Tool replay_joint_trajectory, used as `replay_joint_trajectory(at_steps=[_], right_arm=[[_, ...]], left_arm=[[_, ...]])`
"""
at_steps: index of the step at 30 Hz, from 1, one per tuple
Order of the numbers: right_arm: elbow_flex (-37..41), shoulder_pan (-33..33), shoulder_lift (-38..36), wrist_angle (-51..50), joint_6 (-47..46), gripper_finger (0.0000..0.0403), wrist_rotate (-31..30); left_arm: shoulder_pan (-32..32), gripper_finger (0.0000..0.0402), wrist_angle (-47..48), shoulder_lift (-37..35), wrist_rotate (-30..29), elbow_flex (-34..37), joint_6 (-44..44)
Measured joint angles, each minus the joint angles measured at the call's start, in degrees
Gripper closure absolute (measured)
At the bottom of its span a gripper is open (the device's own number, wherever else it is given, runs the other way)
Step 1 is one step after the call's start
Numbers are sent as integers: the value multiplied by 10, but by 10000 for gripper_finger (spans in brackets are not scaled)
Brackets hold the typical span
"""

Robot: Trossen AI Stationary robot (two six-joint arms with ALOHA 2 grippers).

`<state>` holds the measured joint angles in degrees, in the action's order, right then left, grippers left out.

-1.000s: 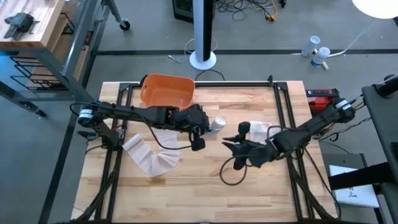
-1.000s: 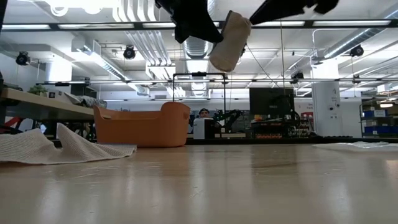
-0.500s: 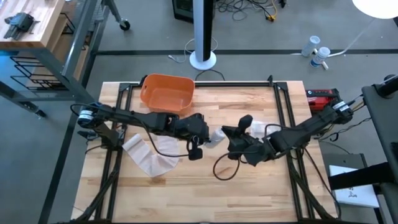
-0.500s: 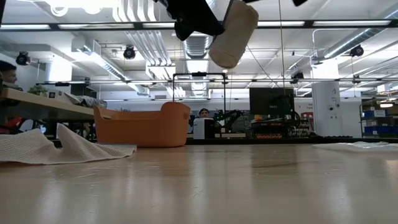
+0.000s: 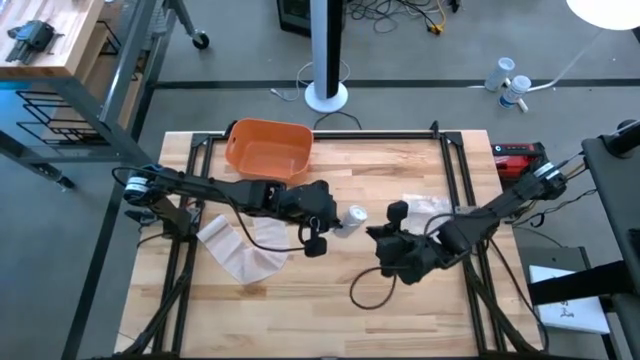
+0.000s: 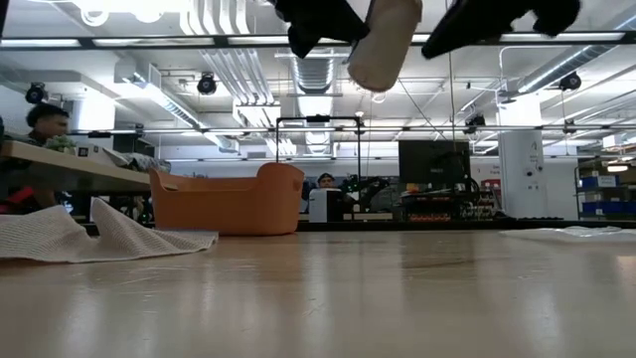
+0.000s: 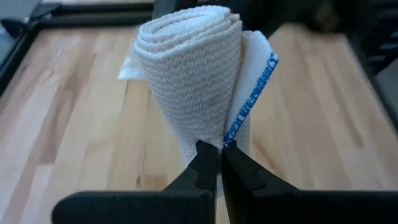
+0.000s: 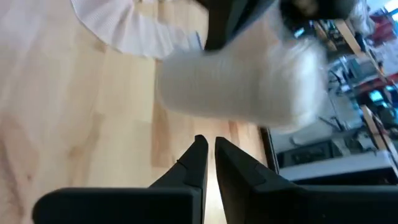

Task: Roll bandage
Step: Roll the right white bandage

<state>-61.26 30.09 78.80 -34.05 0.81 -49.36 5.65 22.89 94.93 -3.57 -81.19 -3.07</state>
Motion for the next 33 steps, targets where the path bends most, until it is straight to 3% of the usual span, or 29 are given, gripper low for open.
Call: replay_joint_trajectory(at_steps=[6, 11, 16, 19, 24, 28, 33], right_arm=[[-15, -24, 13, 16, 28, 390, -21], [-81, -24, 12, 17, 105, 398, -21], [-140, -23, 10, 8, 123, 402, -16], [-154, -21, 9, -37, 94, 400, 4], [-133, -20, 5, -155, -41, 398, 76], [-95, -20, 13, -175, -122, 370, 91], [-86, -20, 25, -124, -115, 290, 89]], left_arm=[[2, 401, -3, 9, 16, 0, 11], [3, 401, -4, 24, 17, 1, 11], [2, 401, 4, 36, 14, 5, 11], [2, 401, -3, 33, 13, 6, 11], [3, 401, 5, 29, 13, 13, 11], [3, 401, 8, 27, 13, 18, 16], [3, 401, 11, 28, 9, 20, 25]])
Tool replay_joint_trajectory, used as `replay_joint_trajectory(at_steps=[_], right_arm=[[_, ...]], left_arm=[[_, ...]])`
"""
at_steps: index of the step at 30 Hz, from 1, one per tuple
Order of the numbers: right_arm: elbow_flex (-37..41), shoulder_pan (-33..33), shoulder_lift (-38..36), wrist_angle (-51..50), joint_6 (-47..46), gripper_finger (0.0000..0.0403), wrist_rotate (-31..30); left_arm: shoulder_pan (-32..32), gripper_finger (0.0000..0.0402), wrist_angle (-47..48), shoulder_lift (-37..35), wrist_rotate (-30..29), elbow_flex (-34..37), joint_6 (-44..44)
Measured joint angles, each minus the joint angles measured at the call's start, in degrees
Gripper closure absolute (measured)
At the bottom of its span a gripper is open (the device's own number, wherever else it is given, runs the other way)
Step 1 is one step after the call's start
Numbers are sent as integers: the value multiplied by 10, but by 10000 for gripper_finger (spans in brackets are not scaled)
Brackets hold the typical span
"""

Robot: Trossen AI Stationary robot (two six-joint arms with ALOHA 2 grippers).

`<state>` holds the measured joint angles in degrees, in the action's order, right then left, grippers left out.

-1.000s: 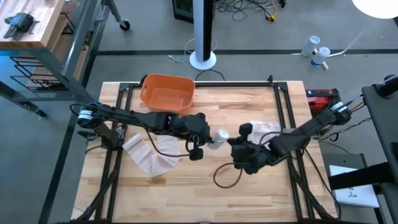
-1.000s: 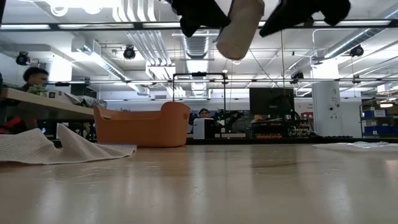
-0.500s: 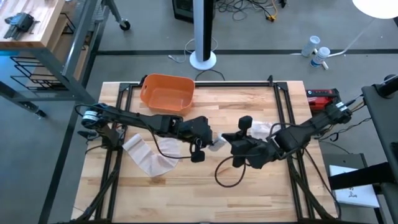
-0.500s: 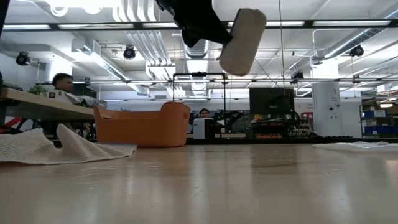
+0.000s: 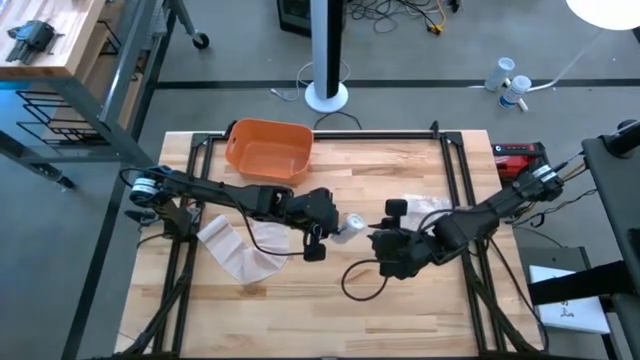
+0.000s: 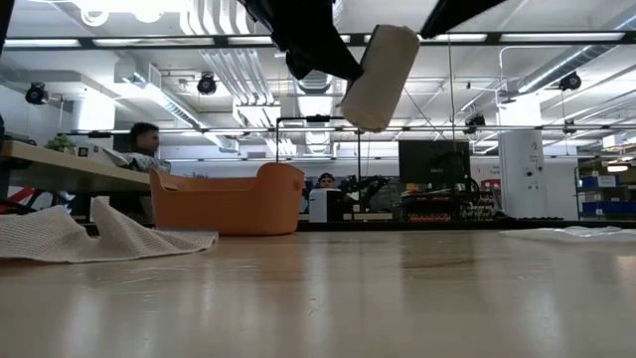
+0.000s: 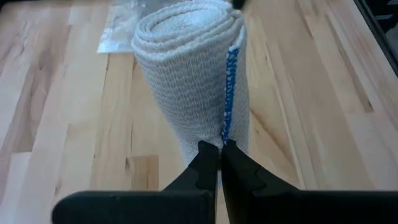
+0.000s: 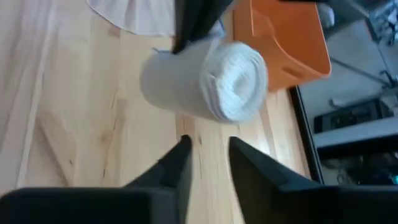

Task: Roll bandage
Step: Roll the right white bandage

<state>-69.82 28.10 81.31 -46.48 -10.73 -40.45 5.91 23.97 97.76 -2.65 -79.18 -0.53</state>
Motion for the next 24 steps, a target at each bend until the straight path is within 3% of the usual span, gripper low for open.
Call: replay_joint_trajectory(at_steps=[5, 14, 18, 24], right_arm=[[0, 0, -1, 50, 16, 209, -28], [33, 5, -20, 109, -100, 116, -119], [100, 8, -44, 196, -135, 94, -166], [195, 3, -71, 443, -74, 72, -145]], left_arm=[[0, 401, -6, 0, -53, 1, 1], [13, 401, -87, 0, -90, 16, 31], [21, 401, -157, 0, -131, 40, 59], [26, 401, -282, 0, -148, 91, 97]])
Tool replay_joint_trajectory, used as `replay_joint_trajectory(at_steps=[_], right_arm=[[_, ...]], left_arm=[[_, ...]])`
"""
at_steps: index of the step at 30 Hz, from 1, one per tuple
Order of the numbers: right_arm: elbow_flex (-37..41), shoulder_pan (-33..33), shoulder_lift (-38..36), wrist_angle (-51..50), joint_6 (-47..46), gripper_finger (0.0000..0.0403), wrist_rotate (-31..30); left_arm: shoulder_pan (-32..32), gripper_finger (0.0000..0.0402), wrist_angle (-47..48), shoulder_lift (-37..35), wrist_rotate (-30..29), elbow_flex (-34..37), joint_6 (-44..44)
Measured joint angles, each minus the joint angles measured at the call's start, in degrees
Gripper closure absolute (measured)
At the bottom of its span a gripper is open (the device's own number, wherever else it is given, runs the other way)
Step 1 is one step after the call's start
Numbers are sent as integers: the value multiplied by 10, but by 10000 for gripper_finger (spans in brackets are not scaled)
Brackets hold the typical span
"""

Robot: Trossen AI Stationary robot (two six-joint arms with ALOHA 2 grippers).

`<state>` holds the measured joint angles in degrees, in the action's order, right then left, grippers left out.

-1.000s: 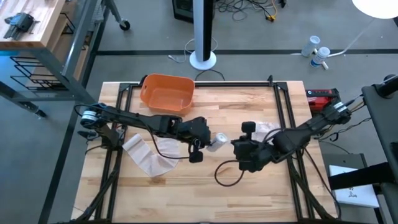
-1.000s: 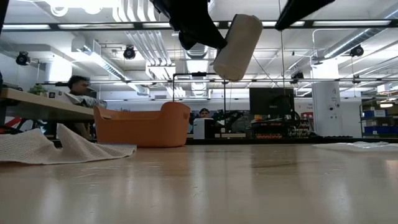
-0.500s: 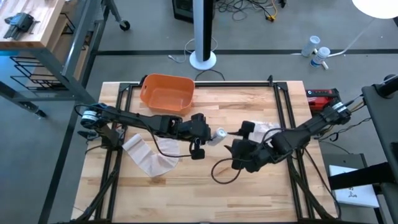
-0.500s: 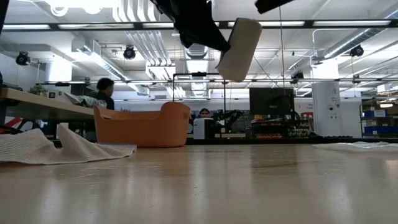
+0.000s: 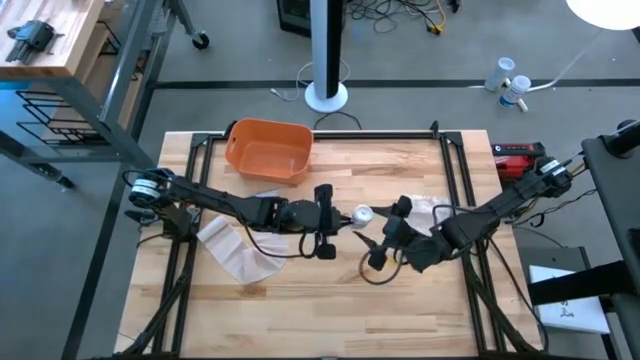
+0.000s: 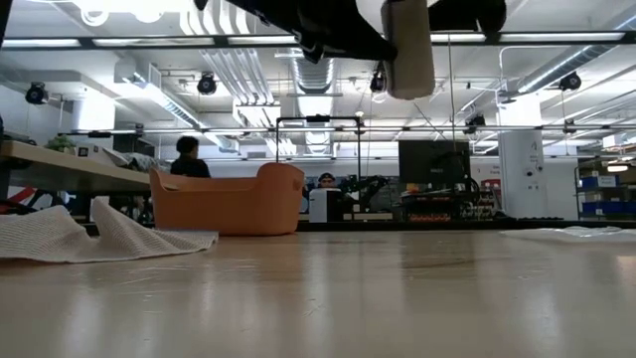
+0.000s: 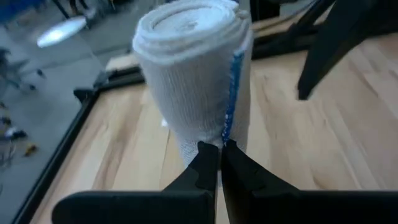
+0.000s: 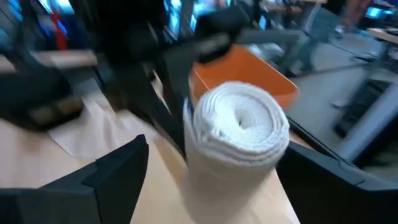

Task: Roll bandage
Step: Roll the right white bandage

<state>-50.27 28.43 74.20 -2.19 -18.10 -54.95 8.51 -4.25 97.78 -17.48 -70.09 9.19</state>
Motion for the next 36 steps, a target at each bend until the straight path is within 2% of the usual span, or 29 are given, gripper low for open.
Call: replay_joint_trajectory(at_steps=[2, 5, 16, 21, 25, 29, 32, 34, 36], right_arm=[[17, -4, -1, 73, 31, 71, 5], [21, -9, 0, 115, 65, 78, 6], [21, -28, 0, 97, 117, 143, 13], [21, -28, 1, 106, 79, 193, 12], [21, -29, 0, 125, 72, 248, 11], [21, -29, 0, 133, 122, 287, 45], [21, -30, 1, 138, 175, 288, 102], [21, -33, 0, 144, 205, 284, 132], [21, -39, 0, 147, 230, 277, 150]], left_arm=[[1, 401, -31, 0, 0, 12, 10], [1, 401, -55, 0, -1, 18, 13], [10, 401, -56, 0, -1, 16, 40], [10, 393, -19, -10, -1, 6, 39], [11, 352, 32, -23, -1, -9, 38], [12, 289, 162, -34, 0, -35, 23], [12, 238, 225, -38, 0, -51, -13], [12, 205, 217, -38, 13, -52, -30], [12, 173, 199, -38, 52, -49, -33]])
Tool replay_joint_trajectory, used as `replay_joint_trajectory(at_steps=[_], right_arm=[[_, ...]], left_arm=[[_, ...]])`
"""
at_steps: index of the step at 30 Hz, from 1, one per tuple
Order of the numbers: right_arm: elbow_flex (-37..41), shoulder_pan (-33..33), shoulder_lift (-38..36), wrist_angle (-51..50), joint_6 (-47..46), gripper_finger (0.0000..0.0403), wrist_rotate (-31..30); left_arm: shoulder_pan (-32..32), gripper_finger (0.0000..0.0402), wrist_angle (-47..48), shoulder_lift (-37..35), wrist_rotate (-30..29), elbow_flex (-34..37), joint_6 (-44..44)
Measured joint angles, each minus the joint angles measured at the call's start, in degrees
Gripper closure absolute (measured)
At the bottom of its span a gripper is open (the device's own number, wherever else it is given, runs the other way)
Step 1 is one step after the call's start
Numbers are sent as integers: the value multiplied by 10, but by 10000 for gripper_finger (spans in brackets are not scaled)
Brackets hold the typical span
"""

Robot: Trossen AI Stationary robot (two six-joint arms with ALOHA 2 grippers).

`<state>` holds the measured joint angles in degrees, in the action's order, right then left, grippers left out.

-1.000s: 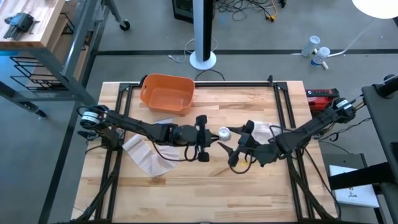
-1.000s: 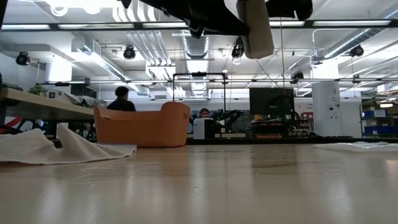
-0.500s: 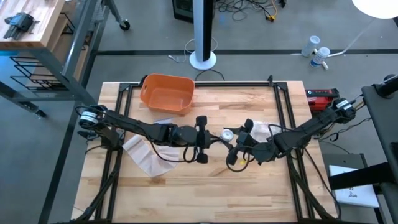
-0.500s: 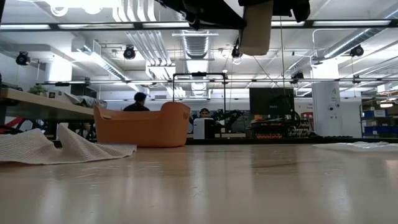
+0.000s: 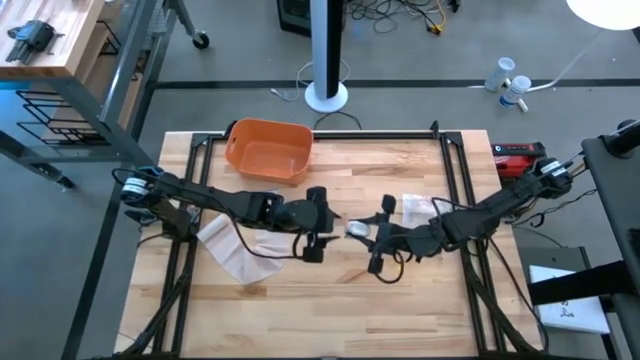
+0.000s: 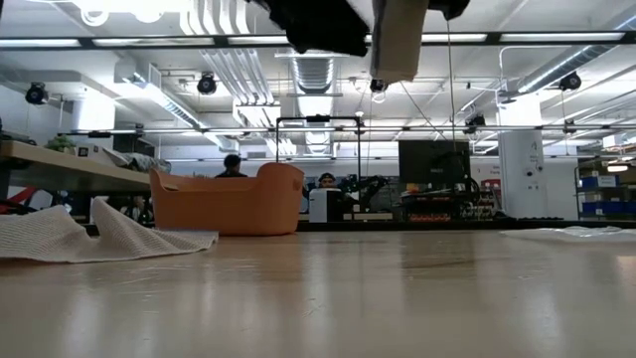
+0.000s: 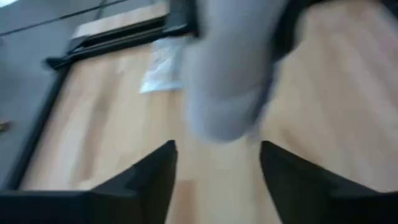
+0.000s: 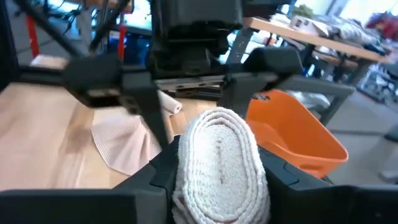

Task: Roll bandage
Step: Roll the right white bandage

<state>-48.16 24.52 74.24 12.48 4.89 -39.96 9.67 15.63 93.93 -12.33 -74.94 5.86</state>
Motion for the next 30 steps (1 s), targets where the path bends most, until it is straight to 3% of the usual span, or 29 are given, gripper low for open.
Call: replay_joint_trajectory(at_steps=[4, 7, 9, 11, 16, 23, 30], right_arm=[[0, -2, 0, 5, 47, 277, 14], [0, -2, 0, 6, 76, 283, 24], [0, -4, -1, 6, 94, 283, 70], [0, -4, 0, 17, 97, 281, 117], [0, -4, 0, 23, 115, 280, 162], [0, -6, 0, 20, 124, 279, 205], [0, -7, -1, 19, 121, 278, 198]], left_arm=[[1, 113, -45, 7, 52, 7, -10], [1, 72, -80, 14, 54, 8, -11], [0, 51, -85, 17, 42, 8, -10], [0, 35, -101, 25, 23, 8, -9], [-1, 24, -123, 42, 33, 8, 8], [0, 78, -139, 55, 59, 8, 31], [0, 203, -167, 65, 76, 9, 42]])
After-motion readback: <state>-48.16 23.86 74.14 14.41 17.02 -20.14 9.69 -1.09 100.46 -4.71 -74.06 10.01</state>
